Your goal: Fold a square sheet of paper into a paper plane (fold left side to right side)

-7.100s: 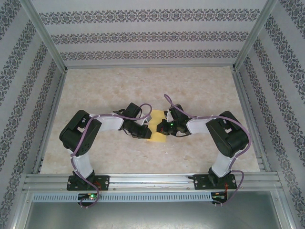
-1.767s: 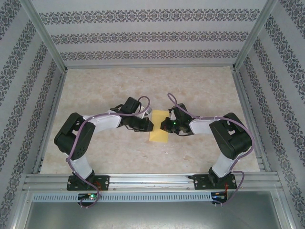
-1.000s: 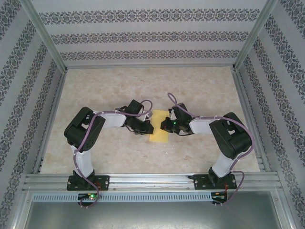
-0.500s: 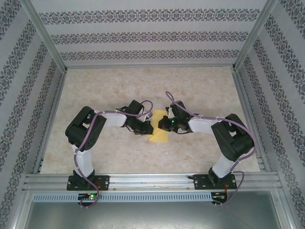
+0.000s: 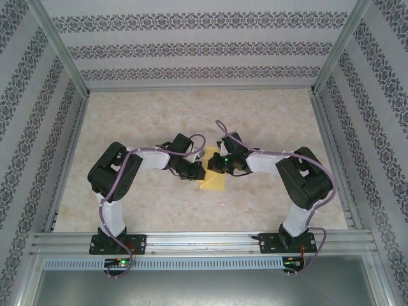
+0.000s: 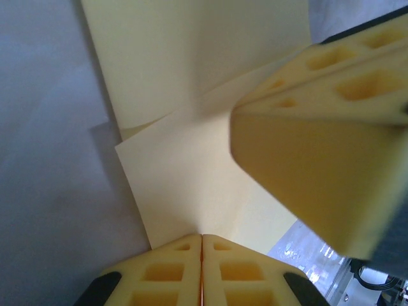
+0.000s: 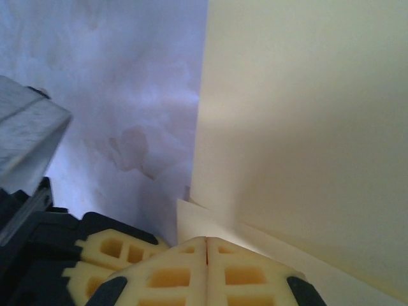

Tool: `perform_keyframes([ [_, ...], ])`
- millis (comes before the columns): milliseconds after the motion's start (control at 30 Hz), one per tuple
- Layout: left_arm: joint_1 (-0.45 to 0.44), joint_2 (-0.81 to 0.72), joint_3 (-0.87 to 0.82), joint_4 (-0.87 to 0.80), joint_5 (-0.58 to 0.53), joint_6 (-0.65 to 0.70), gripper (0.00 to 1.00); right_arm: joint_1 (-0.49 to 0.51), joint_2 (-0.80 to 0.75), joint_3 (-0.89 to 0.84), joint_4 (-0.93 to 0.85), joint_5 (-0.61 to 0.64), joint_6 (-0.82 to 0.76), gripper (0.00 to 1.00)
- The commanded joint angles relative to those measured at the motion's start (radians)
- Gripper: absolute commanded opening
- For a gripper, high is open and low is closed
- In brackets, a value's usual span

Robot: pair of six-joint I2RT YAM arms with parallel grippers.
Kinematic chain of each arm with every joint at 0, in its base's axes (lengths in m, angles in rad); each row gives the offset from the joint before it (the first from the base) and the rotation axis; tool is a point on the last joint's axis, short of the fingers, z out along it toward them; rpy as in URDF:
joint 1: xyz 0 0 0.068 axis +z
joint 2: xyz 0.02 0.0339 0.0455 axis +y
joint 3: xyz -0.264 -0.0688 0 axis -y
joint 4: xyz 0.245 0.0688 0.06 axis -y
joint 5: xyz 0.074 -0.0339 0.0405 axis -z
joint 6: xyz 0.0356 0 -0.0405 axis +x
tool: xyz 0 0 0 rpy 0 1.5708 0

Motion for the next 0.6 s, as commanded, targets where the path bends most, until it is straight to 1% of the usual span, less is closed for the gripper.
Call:
perform_keyframes([
  [0,-0.010,0.043,0.008,-0.052,-0.060,0.027,0.08,0.012,0.030,0.026,-0.035,0.022,-0.007,0.00],
  [133,-0.011,0.027,0.010,-0.048,-0.051,0.024,0.08,0.011,0.034,0.021,-0.077,0.060,-0.020,0.00],
  [267,-0.010,-0.017,0.005,-0.033,-0.026,0.009,0.08,0.004,0.037,0.005,-0.085,0.061,-0.026,0.00],
  [433,-0.014,-0.079,-0.007,0.014,0.034,-0.037,0.08,0.002,0.043,-0.030,-0.038,0.041,-0.018,0.00],
  [567,-0.027,-0.110,-0.007,0.000,0.031,-0.042,0.08,-0.004,0.042,-0.072,0.031,0.019,-0.004,0.00],
])
